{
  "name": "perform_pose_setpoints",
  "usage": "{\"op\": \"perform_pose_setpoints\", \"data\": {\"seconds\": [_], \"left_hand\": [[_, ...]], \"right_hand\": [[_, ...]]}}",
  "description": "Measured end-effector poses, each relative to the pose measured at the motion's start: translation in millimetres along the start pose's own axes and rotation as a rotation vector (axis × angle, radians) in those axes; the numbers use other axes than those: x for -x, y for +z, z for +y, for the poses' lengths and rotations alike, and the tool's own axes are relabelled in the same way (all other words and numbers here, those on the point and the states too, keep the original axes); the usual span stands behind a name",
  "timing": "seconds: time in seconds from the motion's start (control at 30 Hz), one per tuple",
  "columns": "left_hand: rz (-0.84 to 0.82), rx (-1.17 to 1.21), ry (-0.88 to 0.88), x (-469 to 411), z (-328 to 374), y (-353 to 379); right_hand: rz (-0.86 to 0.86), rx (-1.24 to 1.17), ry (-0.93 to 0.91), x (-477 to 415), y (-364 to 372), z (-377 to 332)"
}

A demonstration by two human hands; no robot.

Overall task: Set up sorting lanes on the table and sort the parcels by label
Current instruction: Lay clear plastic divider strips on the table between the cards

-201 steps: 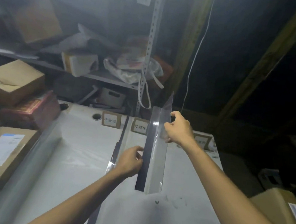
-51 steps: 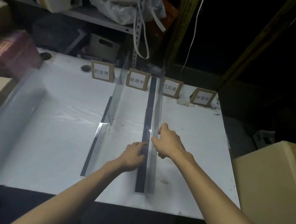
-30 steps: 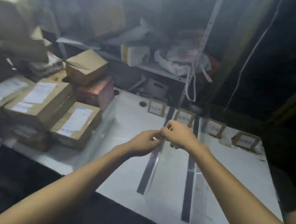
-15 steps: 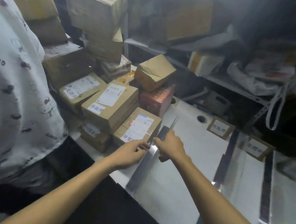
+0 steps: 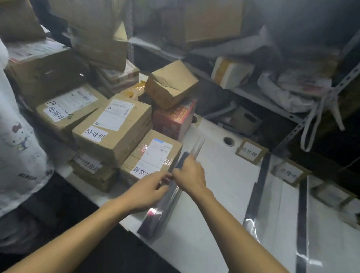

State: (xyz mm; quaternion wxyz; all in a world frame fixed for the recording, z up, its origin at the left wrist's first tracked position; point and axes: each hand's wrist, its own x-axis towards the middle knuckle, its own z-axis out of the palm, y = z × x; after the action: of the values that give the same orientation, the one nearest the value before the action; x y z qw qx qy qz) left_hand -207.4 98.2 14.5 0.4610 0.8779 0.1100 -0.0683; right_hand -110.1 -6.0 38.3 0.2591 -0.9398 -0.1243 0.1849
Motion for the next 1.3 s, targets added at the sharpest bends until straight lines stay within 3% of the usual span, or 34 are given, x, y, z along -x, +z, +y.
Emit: {"op": "perform_pose_setpoints", "data": {"seconds": [0.2,0.47,0.6,0.7,0.9,1.3], "left_hand": [[0.083,0.130,-0.009,-10.4,60.8,-9.2],[0.107,0.007,-0.063,-30.1,143.5,40.5],[-0.035,0.344,-0.215,-26.5,189.2,84.1],[-0.113,0.459,-0.212,-16.8,222.1,120.8],[-0.142,0.523,-0.188,-20.9,260.9,205.7],[-0.223,0.398,-0.082,-17.6,355.4,365.5]], "right_hand": [[0.133,-0.067,-0.103,16.9,-54.0,-11.2],[0.297,-0.187,-0.169,69.0,-152.6,32.3],[0.371,-0.202,-0.109,97.1,-189.6,76.2],[0.415,-0.164,-0.038,117.4,-210.9,116.9],[0.498,-0.175,0.084,155.0,-254.6,205.9],[0.619,-0.161,0.136,188.6,-325.7,368.9]]}}
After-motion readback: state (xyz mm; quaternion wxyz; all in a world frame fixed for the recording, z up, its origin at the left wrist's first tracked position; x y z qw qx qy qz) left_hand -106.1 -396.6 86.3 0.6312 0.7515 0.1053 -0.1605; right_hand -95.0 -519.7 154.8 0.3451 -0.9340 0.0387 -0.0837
